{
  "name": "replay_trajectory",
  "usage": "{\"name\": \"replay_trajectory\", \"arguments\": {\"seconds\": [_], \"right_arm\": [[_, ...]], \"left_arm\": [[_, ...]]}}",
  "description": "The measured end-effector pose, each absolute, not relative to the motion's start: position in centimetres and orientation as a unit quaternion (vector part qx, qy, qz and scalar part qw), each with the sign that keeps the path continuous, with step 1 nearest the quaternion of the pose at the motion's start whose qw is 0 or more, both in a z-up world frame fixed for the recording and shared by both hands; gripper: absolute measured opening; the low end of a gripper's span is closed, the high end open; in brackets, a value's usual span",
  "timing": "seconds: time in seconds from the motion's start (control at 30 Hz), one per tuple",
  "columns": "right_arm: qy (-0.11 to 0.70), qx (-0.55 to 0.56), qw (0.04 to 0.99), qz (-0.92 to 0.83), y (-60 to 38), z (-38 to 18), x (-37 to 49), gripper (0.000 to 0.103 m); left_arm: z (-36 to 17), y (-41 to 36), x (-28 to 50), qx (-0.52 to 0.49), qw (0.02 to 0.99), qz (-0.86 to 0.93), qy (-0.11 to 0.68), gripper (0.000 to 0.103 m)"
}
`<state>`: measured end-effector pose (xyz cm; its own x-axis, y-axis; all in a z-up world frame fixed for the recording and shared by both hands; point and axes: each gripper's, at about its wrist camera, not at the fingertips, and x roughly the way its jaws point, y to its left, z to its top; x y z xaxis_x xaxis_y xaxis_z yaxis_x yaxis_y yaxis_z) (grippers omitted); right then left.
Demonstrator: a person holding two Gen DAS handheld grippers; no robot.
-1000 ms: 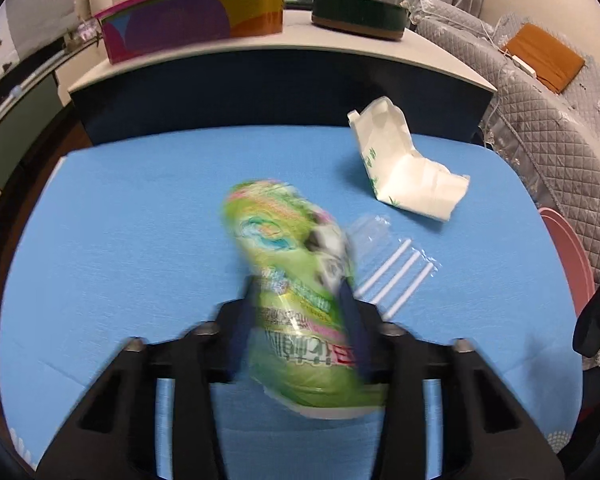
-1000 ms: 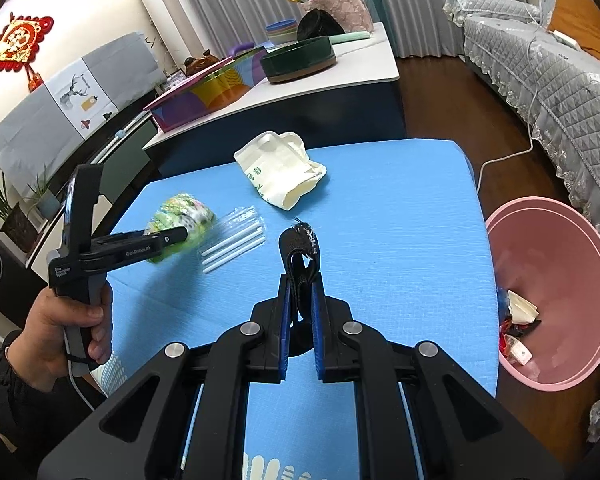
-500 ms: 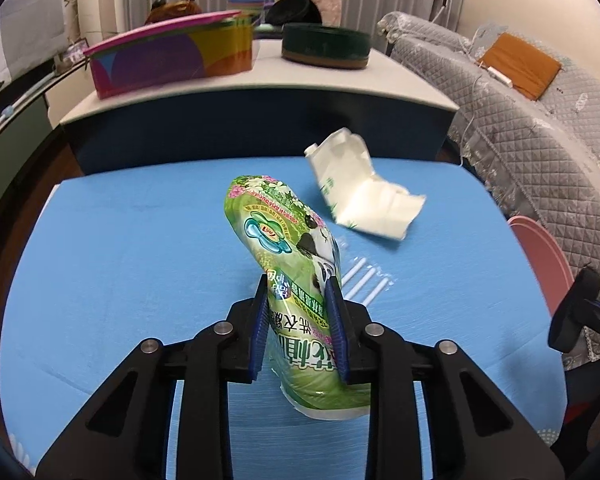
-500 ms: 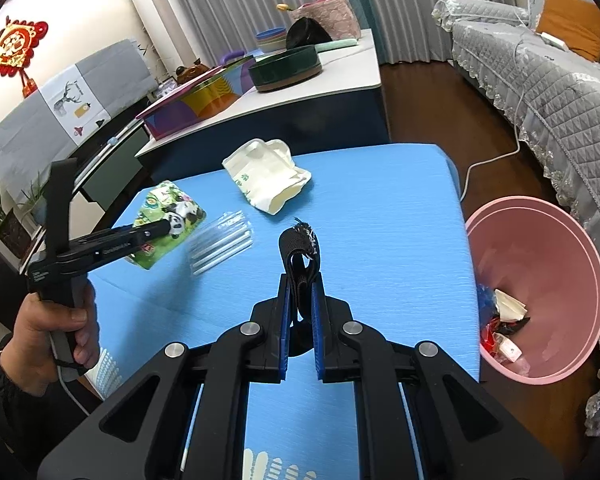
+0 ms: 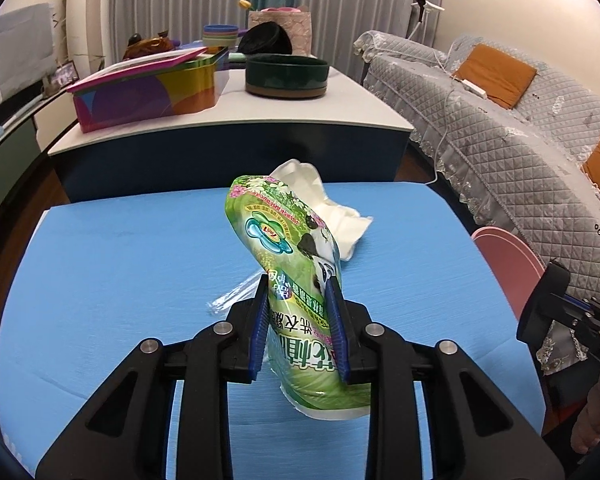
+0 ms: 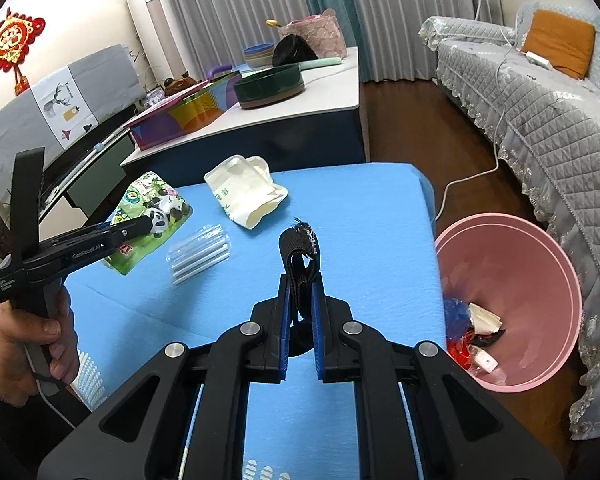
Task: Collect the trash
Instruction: 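Lift the green pouch and black strap and carry both over the pink bin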
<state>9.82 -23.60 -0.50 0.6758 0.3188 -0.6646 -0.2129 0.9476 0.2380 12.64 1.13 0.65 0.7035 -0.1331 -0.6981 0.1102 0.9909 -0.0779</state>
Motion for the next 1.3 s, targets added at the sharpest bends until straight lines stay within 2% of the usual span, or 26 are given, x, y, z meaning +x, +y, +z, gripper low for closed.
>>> {"name": "replay_trajectory", "arguments": {"seconds": [0.57, 1.3], "right_arm": [[0.348, 0.076, 0.929, 0.100, -27.0, 1.0, 8.8, 0.010], [0.330, 0.128, 0.935, 0.030, -35.2, 1.6, 8.7, 0.010]], "left_arm": [[1.5, -2.8, 11.6, -0.009, 0.932, -0.092, 0.352, 0.034], [2.3, -11.1, 11.9, 0.014, 0.926, -0.153, 0.345, 0.034]]}}
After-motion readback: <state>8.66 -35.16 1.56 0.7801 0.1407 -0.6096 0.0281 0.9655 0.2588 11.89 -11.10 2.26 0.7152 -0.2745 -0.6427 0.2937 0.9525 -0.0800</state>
